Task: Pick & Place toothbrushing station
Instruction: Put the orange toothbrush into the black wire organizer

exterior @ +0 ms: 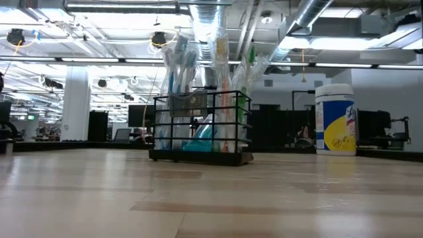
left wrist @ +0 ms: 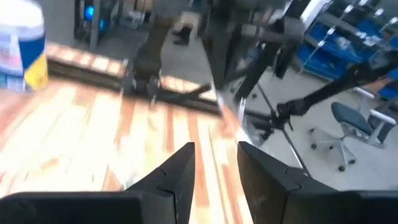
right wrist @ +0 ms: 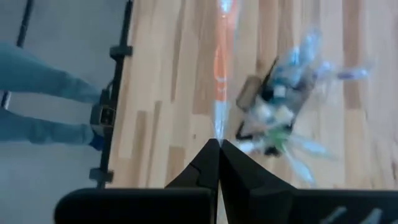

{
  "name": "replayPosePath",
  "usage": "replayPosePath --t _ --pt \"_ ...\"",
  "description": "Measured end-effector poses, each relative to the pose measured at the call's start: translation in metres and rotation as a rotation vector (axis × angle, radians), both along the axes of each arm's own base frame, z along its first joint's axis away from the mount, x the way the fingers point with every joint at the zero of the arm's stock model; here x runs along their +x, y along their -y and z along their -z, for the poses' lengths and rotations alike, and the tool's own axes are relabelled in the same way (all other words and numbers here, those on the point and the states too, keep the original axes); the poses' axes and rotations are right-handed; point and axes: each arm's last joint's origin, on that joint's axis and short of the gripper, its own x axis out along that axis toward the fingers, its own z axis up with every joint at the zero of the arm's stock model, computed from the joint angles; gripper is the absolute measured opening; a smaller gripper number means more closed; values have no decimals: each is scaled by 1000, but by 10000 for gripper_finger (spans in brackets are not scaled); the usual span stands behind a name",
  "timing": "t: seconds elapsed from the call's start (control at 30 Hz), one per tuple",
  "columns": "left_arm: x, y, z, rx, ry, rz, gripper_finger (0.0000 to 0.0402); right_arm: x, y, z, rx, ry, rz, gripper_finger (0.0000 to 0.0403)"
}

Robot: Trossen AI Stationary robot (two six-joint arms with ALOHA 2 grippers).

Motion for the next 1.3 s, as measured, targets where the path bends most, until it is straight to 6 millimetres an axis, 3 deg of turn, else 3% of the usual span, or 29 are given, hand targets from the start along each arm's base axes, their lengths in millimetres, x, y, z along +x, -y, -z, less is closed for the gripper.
replayPosePath --t 0.17,0.33,0.63,1.1,1.3 --pt "2 -11 -11 -22 33 74 115 11 4 7 -11 5 -17 0" --pt "16 -20 6 -172 -114 182 115 15 10 6 -33 38 -45 0" --pt "41 -26 25 -233 -178 306 115 19 25 5 -39 67 -12 0" --pt "44 -28 27 -285 -184 347 115 24 23 3 -9 115 -77 0" --pt "47 -27 28 -315 -196 368 115 39 21 18 -2 81 -97 0"
